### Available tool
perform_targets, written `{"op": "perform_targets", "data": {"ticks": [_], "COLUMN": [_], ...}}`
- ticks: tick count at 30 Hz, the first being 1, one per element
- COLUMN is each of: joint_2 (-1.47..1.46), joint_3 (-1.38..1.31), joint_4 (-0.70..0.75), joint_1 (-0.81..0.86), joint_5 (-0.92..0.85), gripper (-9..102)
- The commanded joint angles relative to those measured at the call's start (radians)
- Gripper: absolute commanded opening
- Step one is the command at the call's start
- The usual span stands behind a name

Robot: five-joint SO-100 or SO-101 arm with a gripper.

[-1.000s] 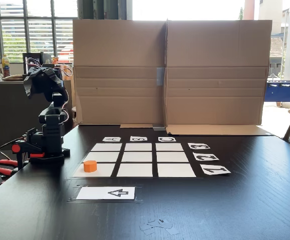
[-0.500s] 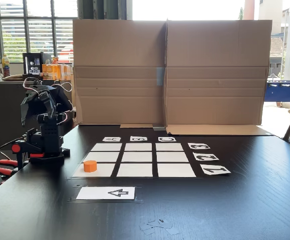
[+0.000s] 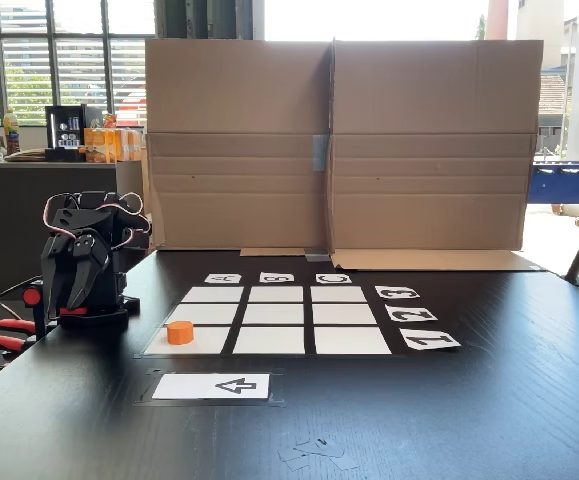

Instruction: Pick up the round, orange token and place it in the grid on square A1.

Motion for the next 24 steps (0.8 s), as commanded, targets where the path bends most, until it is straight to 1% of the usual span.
{"op": "perform_targets", "data": {"ticks": [1, 17, 24], "joint_2": [0.008, 0.009, 0.009], "joint_3": [0.009, 0.041, 0.046], "joint_4": [-0.005, -0.018, -0.026], "joint_1": [0.008, 0.015, 0.023], "joint_5": [-0.008, -0.012, -0.018], "gripper": [3, 2, 0]}}
